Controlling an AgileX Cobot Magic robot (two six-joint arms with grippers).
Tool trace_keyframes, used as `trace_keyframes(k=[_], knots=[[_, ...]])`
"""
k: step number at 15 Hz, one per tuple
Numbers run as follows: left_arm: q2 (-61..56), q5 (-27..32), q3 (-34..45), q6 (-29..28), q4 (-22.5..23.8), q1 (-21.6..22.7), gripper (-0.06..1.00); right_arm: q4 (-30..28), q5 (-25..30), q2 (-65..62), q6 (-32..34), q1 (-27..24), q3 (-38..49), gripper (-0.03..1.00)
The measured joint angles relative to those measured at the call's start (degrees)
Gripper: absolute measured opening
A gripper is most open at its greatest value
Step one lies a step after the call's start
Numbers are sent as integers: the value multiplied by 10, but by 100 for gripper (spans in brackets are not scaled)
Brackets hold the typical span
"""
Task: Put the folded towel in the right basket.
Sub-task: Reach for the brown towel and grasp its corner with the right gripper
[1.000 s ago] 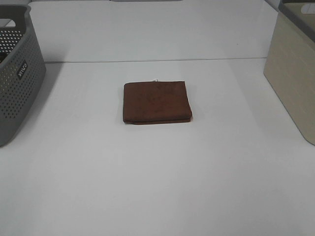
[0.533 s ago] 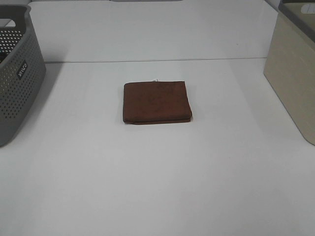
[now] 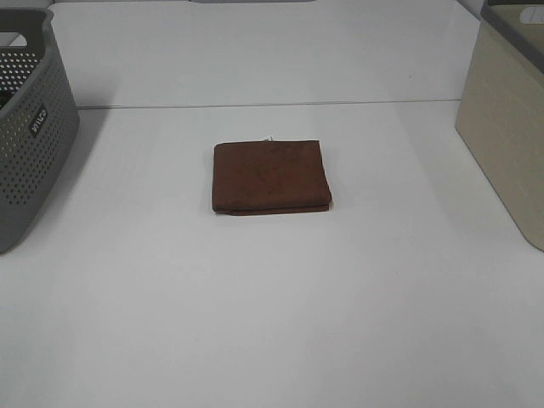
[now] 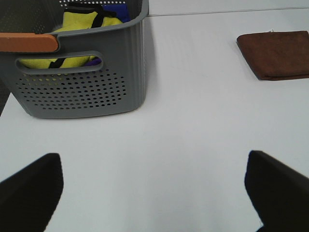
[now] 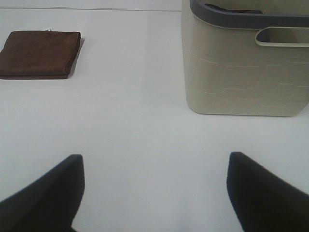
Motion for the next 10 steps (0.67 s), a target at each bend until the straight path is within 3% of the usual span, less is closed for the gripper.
trace_keyframes(k=[10], knots=[[0, 0, 0, 0, 0, 0, 97, 0, 0, 0, 0, 0, 0, 77]])
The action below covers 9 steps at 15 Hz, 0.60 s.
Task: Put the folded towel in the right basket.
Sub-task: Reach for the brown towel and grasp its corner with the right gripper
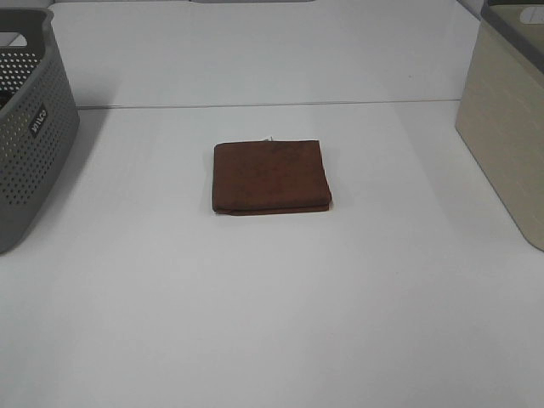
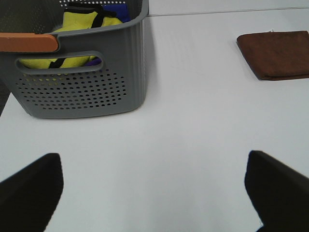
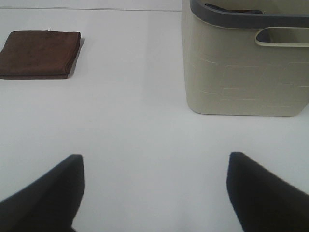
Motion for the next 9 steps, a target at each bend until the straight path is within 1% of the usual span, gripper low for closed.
trace_keyframes(k=[9], knots=[[0, 0, 0, 0, 0, 0, 97, 0, 0, 0, 0, 0, 0, 77]])
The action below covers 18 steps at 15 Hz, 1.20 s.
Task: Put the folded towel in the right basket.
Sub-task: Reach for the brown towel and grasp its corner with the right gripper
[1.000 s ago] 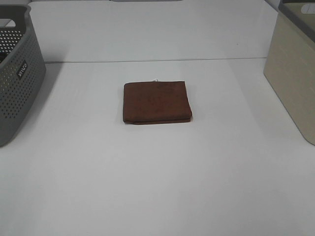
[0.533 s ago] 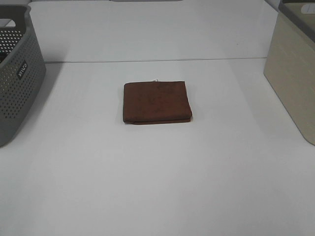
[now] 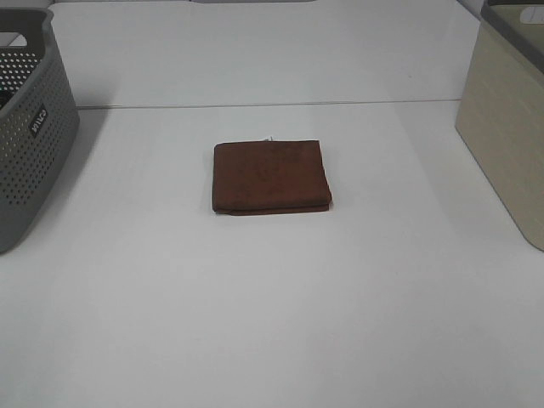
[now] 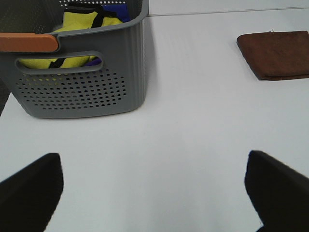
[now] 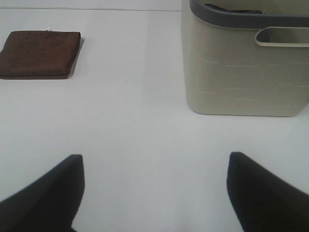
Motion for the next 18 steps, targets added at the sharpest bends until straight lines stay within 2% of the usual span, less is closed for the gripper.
trace_keyframes(k=[12, 13, 16, 18], knots=[[0, 0, 0, 0, 0, 0, 97, -1, -8, 15, 0, 0, -2, 77], [0, 0, 0, 0, 0, 0, 97, 10, -60, 74, 0, 0, -19, 77], [0, 0, 0, 0, 0, 0, 97, 54, -164, 220, -5, 0, -58, 76], [0, 0, 0, 0, 0, 0, 97, 95, -211, 340, -28, 0, -102, 76]])
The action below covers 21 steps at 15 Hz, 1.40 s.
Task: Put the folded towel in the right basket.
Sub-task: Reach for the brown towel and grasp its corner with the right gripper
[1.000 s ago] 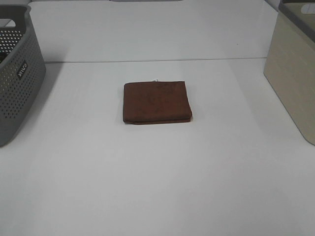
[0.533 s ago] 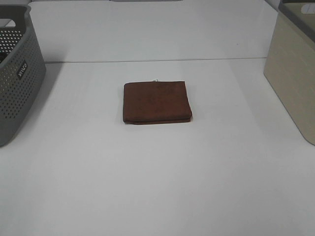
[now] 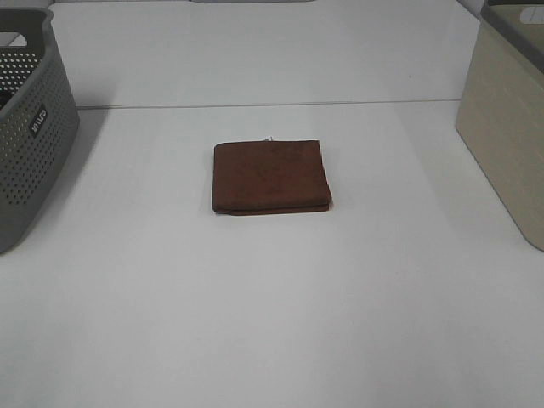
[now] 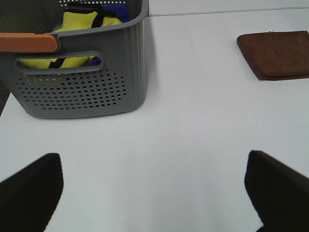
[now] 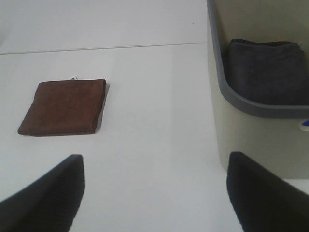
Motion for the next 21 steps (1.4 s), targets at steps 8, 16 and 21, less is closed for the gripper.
trace_keyframes(k=[8, 16, 21], knots=[[0, 0, 0, 0, 0, 0, 97, 124, 67, 451, -131, 0, -298, 76], [0, 0, 0, 0, 0, 0, 97, 156, 182, 818, -104, 79, -629, 76], [0, 0, 0, 0, 0, 0, 97, 183, 257, 954, -76, 79, -733, 76]])
